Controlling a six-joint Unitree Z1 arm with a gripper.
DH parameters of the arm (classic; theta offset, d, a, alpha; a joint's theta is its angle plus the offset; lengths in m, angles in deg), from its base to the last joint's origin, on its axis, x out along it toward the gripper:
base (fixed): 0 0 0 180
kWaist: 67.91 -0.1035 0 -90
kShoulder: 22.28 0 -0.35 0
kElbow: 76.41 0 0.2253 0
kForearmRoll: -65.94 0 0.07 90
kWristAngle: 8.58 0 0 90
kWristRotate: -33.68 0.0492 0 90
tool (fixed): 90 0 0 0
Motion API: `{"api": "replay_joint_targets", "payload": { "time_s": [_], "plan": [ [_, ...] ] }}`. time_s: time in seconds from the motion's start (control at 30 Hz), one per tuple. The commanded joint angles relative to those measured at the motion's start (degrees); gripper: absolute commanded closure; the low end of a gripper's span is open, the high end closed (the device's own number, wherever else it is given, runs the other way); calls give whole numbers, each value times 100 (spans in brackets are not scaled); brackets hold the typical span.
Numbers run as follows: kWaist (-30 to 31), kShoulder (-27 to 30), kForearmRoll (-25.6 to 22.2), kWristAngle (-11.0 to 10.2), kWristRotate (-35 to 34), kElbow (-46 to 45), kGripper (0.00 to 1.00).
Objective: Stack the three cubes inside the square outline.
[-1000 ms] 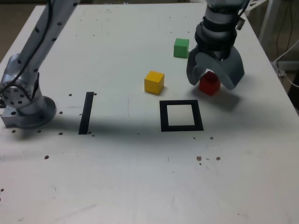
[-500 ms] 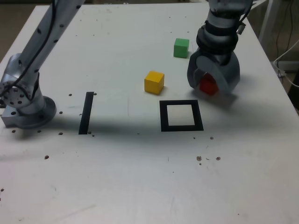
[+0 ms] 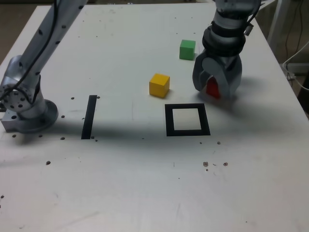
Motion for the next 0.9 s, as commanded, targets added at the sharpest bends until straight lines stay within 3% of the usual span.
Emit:
{"api": "replay_joint_targets", "payload": {
  "time_s": [0.0, 0.37, 0.63, 0.87],
  "plan": [
    [8, -26, -19, -11, -11, 26, 72],
    [11, 24, -75, 4, -145, -4, 72],
    [205, 627, -32, 68, -1512, -628, 72],
    [452, 1352, 151, 377, -2541, -1363, 72]
  ]
}}
